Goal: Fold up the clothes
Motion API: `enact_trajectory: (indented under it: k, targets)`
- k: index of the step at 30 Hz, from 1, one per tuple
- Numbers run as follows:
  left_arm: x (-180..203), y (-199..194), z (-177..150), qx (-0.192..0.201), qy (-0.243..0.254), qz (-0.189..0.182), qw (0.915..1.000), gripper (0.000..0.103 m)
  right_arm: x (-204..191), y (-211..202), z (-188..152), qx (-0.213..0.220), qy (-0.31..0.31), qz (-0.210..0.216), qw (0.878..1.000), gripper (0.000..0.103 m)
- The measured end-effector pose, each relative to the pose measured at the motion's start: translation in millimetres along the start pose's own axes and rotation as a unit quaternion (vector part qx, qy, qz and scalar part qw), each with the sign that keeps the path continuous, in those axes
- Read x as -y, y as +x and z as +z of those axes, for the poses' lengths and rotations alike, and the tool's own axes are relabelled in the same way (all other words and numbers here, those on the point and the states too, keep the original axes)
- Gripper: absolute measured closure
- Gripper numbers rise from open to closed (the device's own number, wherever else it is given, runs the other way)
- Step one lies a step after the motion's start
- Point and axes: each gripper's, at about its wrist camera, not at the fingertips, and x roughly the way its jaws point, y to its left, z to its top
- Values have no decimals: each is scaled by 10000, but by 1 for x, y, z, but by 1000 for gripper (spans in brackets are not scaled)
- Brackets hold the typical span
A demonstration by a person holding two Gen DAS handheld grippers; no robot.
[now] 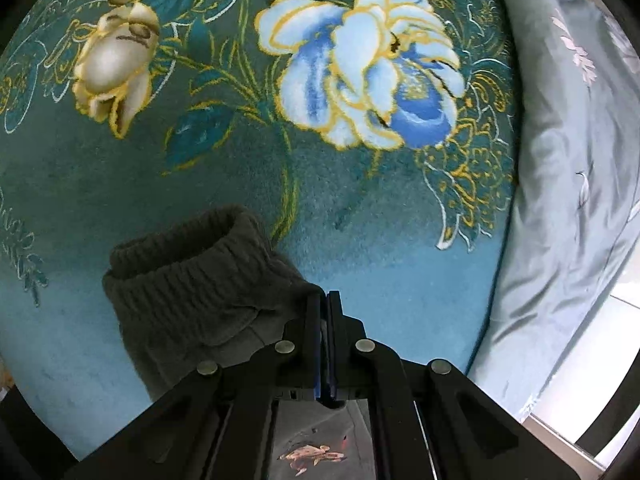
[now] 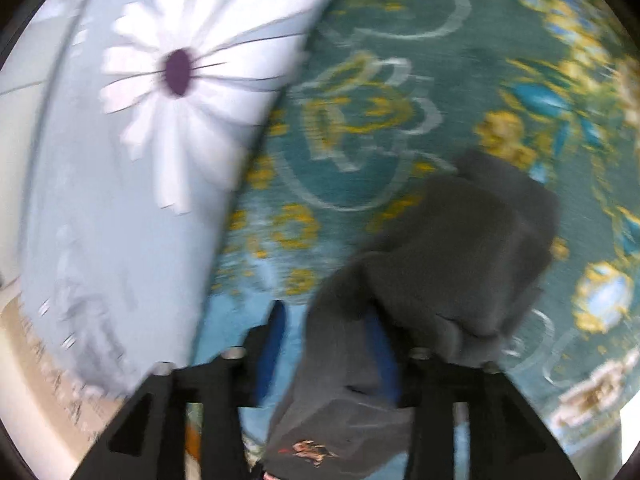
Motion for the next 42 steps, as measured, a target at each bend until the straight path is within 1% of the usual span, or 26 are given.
enact_trajectory:
  k: [1,2,4,6,8,9,10,12,15,18,19,21,23,25,26,27,29,31,32,33,34,36,38,39,41,42]
  targets:
    - [0,2,1,125,-388,-86,9991,101,-1,-6,-3,62,-159,210,9996,47]
    - [0,4,2,129,-376,-79,9992,101,0,-16,-6,190,-285,399,9986,47]
    - [0,7,3,154,-330,-81,9993,101,12,-39,-13,577,-412,688,9951,47]
    - [-1,9,4,199,-267,-119,9994,101,38,-64,-19,1001,-351,715,9918,47]
    - [-2,10,4,231,-171,-147,9995,101,69,-77,-25,1259,-140,564,9903,47]
    - [-2,10,3,242,-129,-168,9995,101,84,-79,-28,1306,-16,520,9901,47]
    - [-3,10,3,251,-93,-194,9995,101,98,-77,-31,1264,99,549,9904,46]
    - [-6,6,0,247,-87,-314,9992,101,116,-64,-38,1083,285,746,9909,46]
    - [-16,-3,-6,142,-213,-634,9977,101,126,-43,-45,913,395,1011,9899,46]
    - [-27,-16,-15,45,-307,-954,9950,101,127,-26,-45,914,537,1128,9880,46]
    - [-27,-19,-21,20,-261,-1004,9946,101,126,-20,-44,894,604,1248,9863,46]
    - [-24,-27,-30,-75,-10,-996,9950,101,122,-15,-44,853,660,1305,9856,49]
    - [-19,-35,-43,-118,392,-970,9944,101,114,-12,-44,854,576,1181,9876,51]
    - [-14,-41,-58,-129,813,-910,9924,101,108,-9,-44,867,540,1065,9891,63]
    - [-10,-42,-65,-143,1039,-854,9908,101,107,-8,-44,878,565,1025,9892,76]
    - [-5,-41,-74,-178,1291,-781,9884,101,106,-9,-45,905,581,1041,9887,85]
    - [4,-36,-89,-290,1690,-667,9829,101,101,-18,-49,1097,387,1136,9867,92]
    - [13,-30,-104,-388,2081,-561,9757,101,95,-32,-57,1398,78,1316,9814,93]
    - [17,-27,-111,-431,2278,-498,9715,101,98,-39,-59,1586,48,1418,9771,93]
    - [22,-23,-119,-484,2482,-419,9666,101,108,-40,-59,1706,207,1348,9759,93]
    - [26,-19,-126,-536,2684,-340,9612,101,119,-36,-56,1689,441,1260,9765,93]
    - [32,-8,-141,-636,3027,-128,9509,101,141,-21,-50,1483,906,1304,9761,93]
    - [34,0,-149,-688,3153,39,9465,101,146,-18,-48,1436,898,1309,9768,93]
    - [34,5,-152,-712,3187,113,9451,101,143,-19,-48,1425,815,1260,9783,90]
    - [33,11,-156,-738,3232,229,9432,101,137,-21,-48,1405,643,1137,9814,89]
    - [33,14,-157,-744,3243,280,9426,101,135,-25,-49,1448,554,1081,9820,84]
